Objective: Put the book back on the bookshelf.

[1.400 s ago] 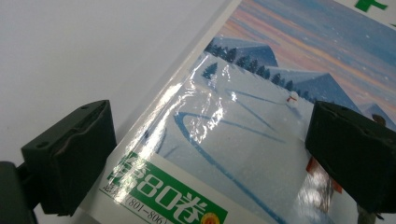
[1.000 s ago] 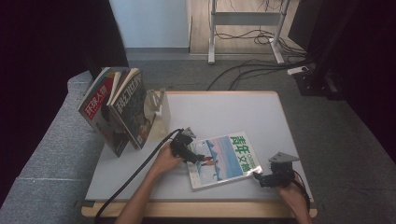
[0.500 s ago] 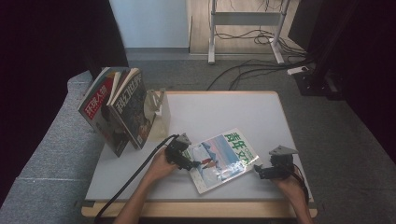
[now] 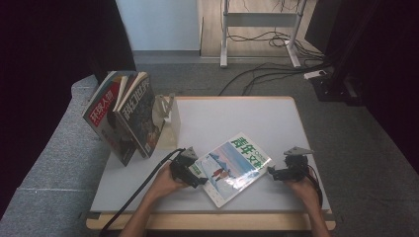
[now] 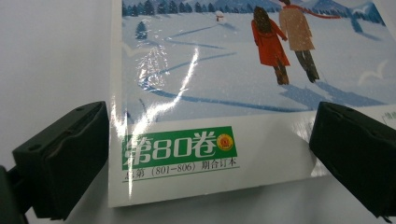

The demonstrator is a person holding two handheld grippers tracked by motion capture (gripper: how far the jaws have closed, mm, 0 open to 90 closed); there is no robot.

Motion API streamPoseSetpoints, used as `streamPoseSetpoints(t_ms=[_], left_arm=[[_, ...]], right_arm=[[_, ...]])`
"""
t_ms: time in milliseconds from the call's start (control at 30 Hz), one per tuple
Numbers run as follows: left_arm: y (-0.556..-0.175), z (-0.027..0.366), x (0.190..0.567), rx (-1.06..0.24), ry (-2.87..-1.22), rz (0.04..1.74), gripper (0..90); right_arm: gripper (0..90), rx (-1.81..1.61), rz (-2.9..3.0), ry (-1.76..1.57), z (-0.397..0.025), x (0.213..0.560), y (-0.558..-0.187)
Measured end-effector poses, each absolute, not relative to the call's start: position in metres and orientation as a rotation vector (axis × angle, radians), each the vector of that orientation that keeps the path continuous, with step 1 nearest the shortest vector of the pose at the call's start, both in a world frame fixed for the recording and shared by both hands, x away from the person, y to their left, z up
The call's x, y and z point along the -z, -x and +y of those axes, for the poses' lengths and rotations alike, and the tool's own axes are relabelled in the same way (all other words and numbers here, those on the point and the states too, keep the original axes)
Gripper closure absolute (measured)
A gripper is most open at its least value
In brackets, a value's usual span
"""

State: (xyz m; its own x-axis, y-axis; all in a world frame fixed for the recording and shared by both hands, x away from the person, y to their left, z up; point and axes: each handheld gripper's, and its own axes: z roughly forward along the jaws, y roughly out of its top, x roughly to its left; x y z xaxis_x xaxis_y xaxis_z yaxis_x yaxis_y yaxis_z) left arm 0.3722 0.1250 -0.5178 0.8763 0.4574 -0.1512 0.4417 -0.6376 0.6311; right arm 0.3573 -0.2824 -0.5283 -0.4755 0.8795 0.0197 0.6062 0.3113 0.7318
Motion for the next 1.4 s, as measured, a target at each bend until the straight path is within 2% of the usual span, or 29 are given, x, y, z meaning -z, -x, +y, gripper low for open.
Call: streamPoseSetpoints(t_ms=[300,500,700,833,900,1100,1400], left_arm=[[-0.356,0.131,0.516,-0.043,-2.367,0.639,0.7],[-0.342,0.130,0.515,-0.126,-2.433,0.607,1.2],[-0.334,0.134,0.515,-0.146,-2.429,0.606,6.3],[-0.338,0.138,0.512,-0.139,-2.431,0.593,9.8],[-0.342,0.143,0.507,-0.190,-2.417,0.622,9.0],[-0.354,0.162,0.501,-0.213,-2.385,0.701,3.6],[-0.369,0.183,0.505,-0.246,-2.366,0.812,2.9]], right_arm=[[0.0,-0.936,2.209,-1.321,-0.275,0.525,-0.378],[0.0,-0.930,2.206,-1.324,-0.270,0.525,-0.390],[0.0,-0.922,2.202,-1.331,-0.266,0.525,-0.401],[0.0,-0.920,2.208,-1.330,-0.265,0.524,-0.404],[0.0,-0.928,2.206,-1.332,-0.266,0.525,-0.404],[0.0,-0.953,2.205,-1.342,-0.268,0.527,-0.404],[0.0,-0.946,2.213,-1.343,-0.268,0.526,-0.404]])
